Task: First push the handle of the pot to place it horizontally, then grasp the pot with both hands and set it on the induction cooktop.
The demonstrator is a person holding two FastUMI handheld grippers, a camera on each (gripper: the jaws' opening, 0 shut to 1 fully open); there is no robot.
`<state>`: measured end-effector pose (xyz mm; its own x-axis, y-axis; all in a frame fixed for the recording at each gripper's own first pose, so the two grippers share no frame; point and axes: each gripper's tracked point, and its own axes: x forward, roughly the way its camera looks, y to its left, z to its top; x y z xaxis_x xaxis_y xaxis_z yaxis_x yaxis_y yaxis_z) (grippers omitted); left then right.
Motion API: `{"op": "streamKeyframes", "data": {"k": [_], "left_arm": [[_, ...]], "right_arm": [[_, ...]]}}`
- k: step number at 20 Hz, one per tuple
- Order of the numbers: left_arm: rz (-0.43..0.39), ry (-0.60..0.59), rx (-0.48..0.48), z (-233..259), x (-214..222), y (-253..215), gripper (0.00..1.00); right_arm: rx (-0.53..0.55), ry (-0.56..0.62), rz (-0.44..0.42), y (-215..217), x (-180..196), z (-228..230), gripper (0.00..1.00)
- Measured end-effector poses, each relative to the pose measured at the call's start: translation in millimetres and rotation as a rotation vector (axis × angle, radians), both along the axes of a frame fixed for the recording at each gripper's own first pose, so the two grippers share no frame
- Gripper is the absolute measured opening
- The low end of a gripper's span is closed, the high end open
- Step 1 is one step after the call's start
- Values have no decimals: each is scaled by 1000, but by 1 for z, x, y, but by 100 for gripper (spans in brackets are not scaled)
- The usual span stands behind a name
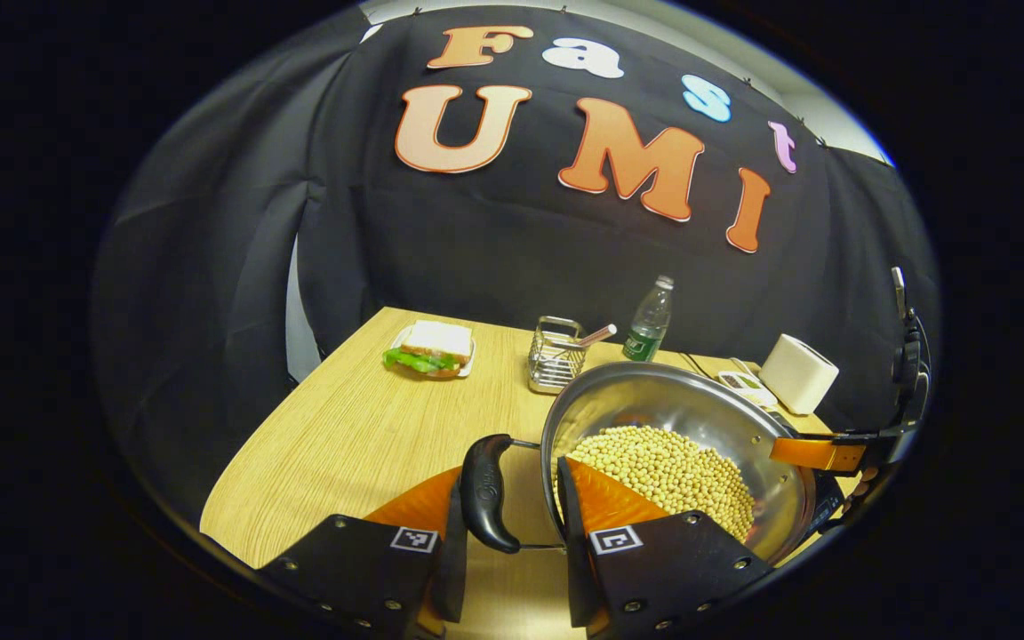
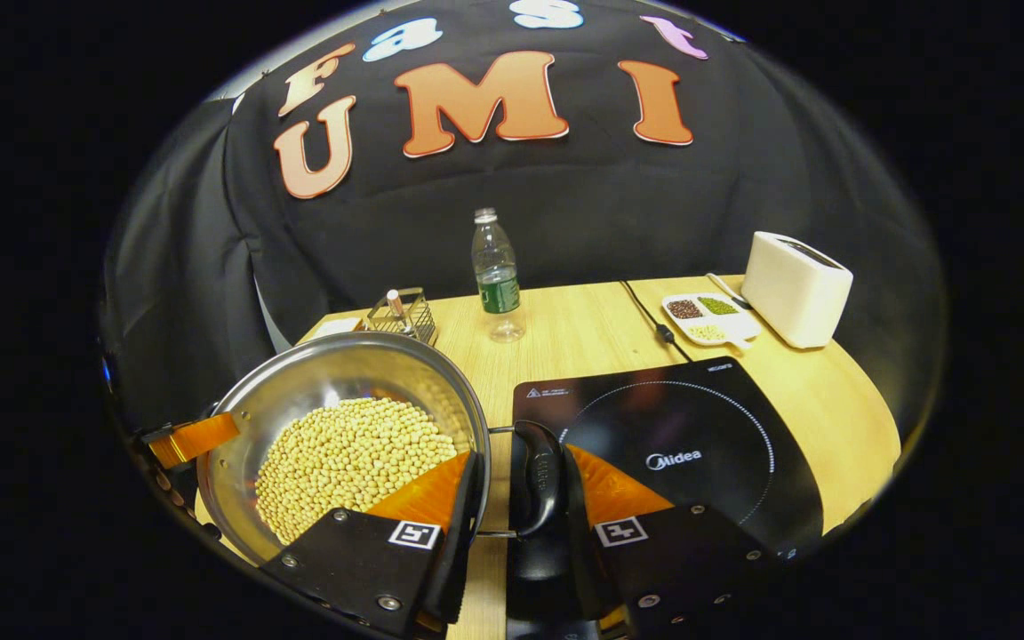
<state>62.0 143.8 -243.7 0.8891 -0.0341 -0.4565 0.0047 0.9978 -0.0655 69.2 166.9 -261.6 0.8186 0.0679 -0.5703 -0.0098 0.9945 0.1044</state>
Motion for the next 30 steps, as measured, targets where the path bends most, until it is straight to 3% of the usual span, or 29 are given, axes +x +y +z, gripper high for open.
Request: {"op": "streamKeyframes", "data": {"k": [13,30], "left_arm": [[-77,-17,1,26,6,-105,46],[-195,62,-30,-9,23,-245,47]], "right_arm": [[18,-47,-75,-92,-11,37,49],[40,-24,-204,-225,-25,30,49]]}}
